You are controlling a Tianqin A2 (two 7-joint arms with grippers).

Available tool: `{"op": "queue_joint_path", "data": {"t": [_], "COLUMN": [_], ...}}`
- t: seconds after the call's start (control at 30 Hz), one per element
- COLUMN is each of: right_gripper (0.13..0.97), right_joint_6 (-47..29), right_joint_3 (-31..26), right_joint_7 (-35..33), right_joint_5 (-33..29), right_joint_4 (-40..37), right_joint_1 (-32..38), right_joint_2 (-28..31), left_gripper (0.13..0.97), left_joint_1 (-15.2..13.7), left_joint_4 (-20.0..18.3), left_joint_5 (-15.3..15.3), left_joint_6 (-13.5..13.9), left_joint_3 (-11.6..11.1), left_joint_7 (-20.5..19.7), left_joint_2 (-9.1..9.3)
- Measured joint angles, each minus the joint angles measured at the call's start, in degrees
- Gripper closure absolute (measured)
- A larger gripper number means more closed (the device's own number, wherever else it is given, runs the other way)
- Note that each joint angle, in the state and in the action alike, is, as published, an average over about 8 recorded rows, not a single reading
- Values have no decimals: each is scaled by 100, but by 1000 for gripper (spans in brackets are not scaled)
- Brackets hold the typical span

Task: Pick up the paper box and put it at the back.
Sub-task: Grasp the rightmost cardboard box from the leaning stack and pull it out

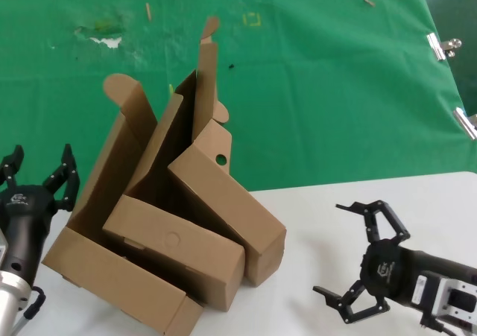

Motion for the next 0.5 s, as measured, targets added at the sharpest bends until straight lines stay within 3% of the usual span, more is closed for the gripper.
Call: {"op": "queue_joint_path", "data": {"t": [0.2, 0.4, 0.47, 0.5], "right_gripper": [129, 129, 170, 190], "right_joint_6": [2, -37, -44, -43], "right_joint_3": [-332, -617, -710, -755], "right_joint_7": [-137, -198, -203, -203], "right_joint_5": [-175, -267, -299, -317], "right_joint_4": [-129, -219, -230, -234], "right_joint_1": [208, 380, 431, 454], "right_joint_2": [-3, -32, -45, -52], "left_gripper": [293, 662, 785, 785], "left_joint_1": [0, 0, 0, 0], "left_joint_4": [0, 0, 0, 0], "left_joint_5": [0, 0, 0, 0], "left_joint_6": [0, 0, 0, 0], "left_joint_3": [0, 0, 0, 0], "left_joint_7": [0, 0, 0, 0], "left_joint_2": [0, 0, 0, 0]}}
